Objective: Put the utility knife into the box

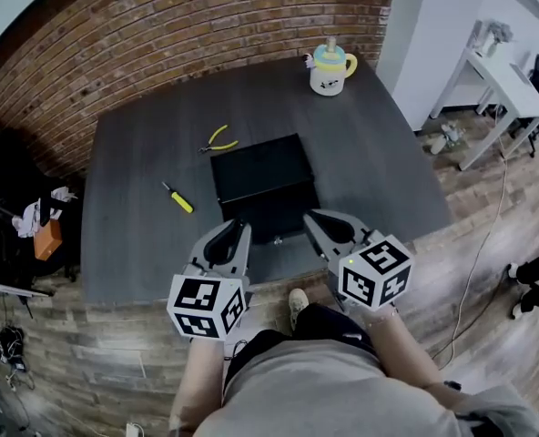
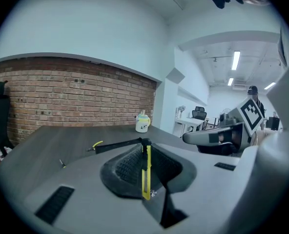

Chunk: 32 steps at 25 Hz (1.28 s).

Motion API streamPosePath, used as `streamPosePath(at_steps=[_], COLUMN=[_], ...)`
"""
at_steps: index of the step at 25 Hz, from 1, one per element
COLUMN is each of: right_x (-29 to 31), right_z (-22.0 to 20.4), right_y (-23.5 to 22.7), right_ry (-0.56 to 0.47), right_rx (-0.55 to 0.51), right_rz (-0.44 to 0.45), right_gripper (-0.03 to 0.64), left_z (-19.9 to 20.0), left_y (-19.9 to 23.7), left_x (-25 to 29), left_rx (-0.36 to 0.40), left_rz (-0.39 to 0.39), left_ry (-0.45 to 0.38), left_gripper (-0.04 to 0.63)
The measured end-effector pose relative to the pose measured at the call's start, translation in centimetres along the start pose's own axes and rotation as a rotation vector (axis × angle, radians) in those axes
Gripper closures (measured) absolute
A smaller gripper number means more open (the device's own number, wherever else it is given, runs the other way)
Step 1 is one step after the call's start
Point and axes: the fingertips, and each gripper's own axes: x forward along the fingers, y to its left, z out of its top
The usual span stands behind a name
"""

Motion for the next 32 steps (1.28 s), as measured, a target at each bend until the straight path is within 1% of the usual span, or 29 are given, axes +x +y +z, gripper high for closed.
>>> streamPosePath(at_steps=[3, 6, 12, 18, 22, 27, 32], right_x=[1.1, 1.6, 2.2, 2.4, 2.2, 2.1, 2.4], right_z=[0.8, 1.3, 1.0, -0.1, -0.6, -0.9, -0.6], right_y=[-1.2, -2.5, -4.5, -5.2, -5.4, -5.0, -4.6], right_ry=[0.011, 0.018, 0.042, 0.057, 0.058, 0.058, 0.055], right_rx=[-0.014, -0.021, -0.002, 0.039, 0.051, 0.06, 0.071], right_rz=[0.033, 0.047, 0.043, 0.024, 0.003, -0.041, -0.081], right_gripper=[0.612, 0.612, 0.612, 0.612, 0.612, 0.612, 0.612], left_z=[0.4, 0.7, 0.7, -0.3, -1.5, -1.9, -2.9], left_y=[0.6, 0.7, 1.3, 1.8, 1.6, 0.6, 0.0], left_x=[1.9, 3.2, 4.7, 5.3, 6.1, 7.5, 7.5], left_rx=[0.025, 0.038, 0.03, 0.037, 0.028, 0.054, 0.069], left_rz=[0.016, 0.03, 0.044, 0.029, -0.015, -0.087, -0.151], left_ry=[0.009, 0.014, 0.031, 0.078, 0.116, 0.147, 0.194], left_gripper=[0.528, 0.528, 0.528, 0.528, 0.528, 0.528, 0.528])
